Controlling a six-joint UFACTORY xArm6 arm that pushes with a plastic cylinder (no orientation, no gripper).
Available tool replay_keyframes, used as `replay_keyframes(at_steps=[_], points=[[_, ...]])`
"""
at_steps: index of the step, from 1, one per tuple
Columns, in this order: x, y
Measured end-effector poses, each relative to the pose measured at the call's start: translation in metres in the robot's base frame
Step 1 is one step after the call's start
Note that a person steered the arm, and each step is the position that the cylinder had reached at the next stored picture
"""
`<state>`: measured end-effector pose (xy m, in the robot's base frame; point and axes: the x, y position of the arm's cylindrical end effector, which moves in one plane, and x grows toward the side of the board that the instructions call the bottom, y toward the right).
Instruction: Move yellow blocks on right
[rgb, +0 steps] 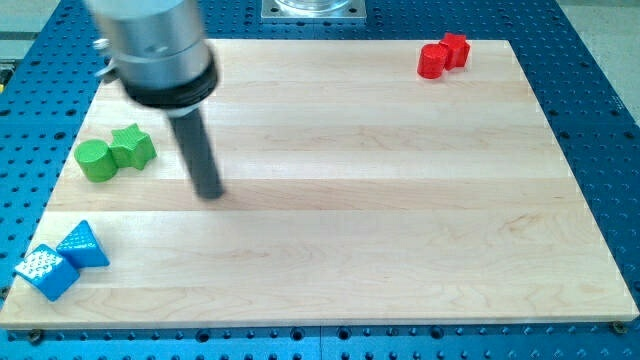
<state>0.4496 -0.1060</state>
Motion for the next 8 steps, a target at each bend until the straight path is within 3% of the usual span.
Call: replay_keyframes(at_steps=[1,3,5,6,8], points=[[-0.057,-0.016],[-0.068,-0.129],[-0.089,-0.194],[-0.104,-0.199],[-0.207,-0.188]])
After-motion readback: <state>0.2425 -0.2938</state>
